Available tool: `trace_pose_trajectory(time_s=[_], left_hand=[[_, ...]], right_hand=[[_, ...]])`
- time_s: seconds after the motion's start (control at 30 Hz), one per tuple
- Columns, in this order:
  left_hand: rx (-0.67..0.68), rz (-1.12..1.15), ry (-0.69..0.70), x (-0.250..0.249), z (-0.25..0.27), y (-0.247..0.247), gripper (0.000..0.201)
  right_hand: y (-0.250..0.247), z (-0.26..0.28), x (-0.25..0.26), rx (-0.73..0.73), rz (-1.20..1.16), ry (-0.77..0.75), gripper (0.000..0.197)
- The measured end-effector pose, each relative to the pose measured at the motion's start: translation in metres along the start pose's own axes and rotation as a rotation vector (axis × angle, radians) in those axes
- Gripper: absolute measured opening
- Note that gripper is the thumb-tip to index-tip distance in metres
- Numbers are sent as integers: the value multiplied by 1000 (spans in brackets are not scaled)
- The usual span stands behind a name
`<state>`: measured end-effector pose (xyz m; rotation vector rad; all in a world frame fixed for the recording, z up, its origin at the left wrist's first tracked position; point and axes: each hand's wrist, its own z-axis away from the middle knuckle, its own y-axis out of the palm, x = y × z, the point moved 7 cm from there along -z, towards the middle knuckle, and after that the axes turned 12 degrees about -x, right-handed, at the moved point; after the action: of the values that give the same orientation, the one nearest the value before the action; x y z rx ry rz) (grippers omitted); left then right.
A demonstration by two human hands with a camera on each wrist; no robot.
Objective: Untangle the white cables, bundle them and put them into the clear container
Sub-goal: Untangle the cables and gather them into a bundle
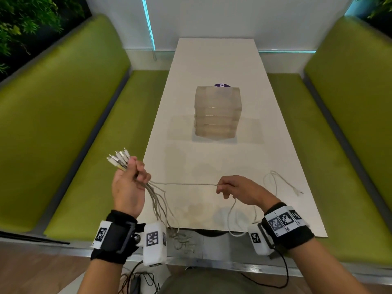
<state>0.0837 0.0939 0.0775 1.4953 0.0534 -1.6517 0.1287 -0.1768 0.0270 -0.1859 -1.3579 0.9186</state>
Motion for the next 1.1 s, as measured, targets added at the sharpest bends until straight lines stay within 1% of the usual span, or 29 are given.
trace_pose_trajectory(time_s=[0.07, 0.17, 0.2, 0.27, 0.3, 0.33, 0.4, 0.47, 0.53, 0.57, 0.63, 0.67, 0.73, 0.77, 0.8, 0.83, 0.9, 0.93, 0.97, 1.0, 1.07, 1.1], left_hand=[[23, -139, -17, 13, 5, 3, 18], [150, -426, -67, 44, 26, 20, 21], [198, -484, -82, 54, 35, 26, 27], [274, -538, -99, 68, 51, 38, 47], [289, -537, -95, 71, 56, 43, 50], [284, -513, -89, 71, 58, 46, 48], [252, -439, -89, 68, 57, 47, 38], [264, -396, -114, 67, 56, 48, 30], [274, -372, -131, 65, 55, 47, 25], [257, -350, -137, 61, 53, 46, 24], [181, -271, -139, 50, 45, 41, 24], [128, -218, -128, 42, 38, 36, 24], [27, -96, -84, 21, 22, 25, 25], [-18, -48, -57, 10, 14, 19, 26], [-64, -23, -25, 1, 7, 12, 27], [-111, -18, 10, -7, 1, 5, 29], [-184, -77, 63, -15, -7, -8, 29], [-196, -144, 73, -14, -7, -11, 28], [-184, -235, 67, -8, -5, -11, 26], [-143, -344, 48, 2, 0, -8, 25], [15, -551, 4, 26, 18, 7, 24], [100, -614, -10, 37, 29, 16, 25]], right_hand=[[-5, 1, 11, -84, -181, 2, 22], [-7, 4, 38, -180, -473, -19, 26], [-5, 4, 46, -186, -513, -30, 27], [4, 4, 61, -182, -512, -47, 28], [9, 4, 65, -167, -485, -48, 29], [13, 4, 69, -141, -450, -47, 30], [22, 6, 74, -68, -404, -49, 30], [27, 9, 77, 9, -427, -45, 27], [29, 12, 78, 88, -431, -49, 25], [32, 14, 77, 149, -393, -52, 25], [40, 19, 70, 282, -278, -44, 27], [44, 20, 62, 323, -217, -39, 24], [48, 22, 46, 346, -74, -55, 20], [49, 22, 37, 338, -26, -61, 20], [50, 24, 30, 326, -31, -53, 18], [50, 24, 24, 295, -100, -33, 14], [42, 24, 22, 155, -307, -10, 8], [33, 23, 26, 66, -376, -38, 7], [25, 23, 32, -7, -407, -82, 8], [19, 23, 39, -53, -422, -125, 10], [10, 19, 53, -117, -454, -181, 12], [7, 16, 59, -151, -474, -194, 13]])
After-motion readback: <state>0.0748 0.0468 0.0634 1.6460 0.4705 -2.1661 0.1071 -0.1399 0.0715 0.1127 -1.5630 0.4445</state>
